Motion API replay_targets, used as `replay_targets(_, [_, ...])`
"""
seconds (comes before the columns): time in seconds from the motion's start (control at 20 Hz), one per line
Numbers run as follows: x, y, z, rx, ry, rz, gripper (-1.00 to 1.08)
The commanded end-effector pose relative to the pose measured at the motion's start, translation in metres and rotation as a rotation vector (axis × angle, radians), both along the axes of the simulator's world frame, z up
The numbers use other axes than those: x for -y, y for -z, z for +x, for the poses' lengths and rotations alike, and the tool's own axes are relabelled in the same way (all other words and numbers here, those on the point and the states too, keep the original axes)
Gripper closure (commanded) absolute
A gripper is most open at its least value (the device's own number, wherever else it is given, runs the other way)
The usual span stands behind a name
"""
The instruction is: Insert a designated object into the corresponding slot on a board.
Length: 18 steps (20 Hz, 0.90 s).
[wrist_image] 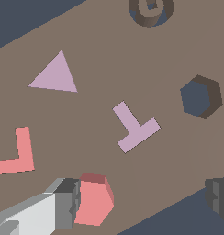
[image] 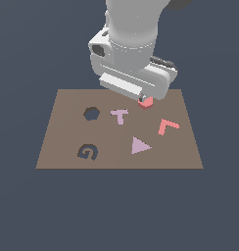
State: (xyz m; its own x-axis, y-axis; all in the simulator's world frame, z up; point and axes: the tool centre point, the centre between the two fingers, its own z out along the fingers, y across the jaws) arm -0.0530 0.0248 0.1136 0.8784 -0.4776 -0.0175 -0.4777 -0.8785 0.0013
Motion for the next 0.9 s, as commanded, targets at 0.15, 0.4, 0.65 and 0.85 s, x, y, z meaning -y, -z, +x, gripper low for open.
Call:
replay_targets(0.15, [-0.017,0.017,-0.014,0.004,0.181,-0.004,-0.92])
replay_targets(0.4, [-0.032,0.032,-0.022,0.007,0.331,-0.007,-0.92])
replay_targets(0.65, [-0.046,0.044,-0.027,0.01,0.452,-0.009,-0.92])
replay_targets(0.85, [-0.055,0.052,-0.029,0.011,0.528,-0.011,-0.92])
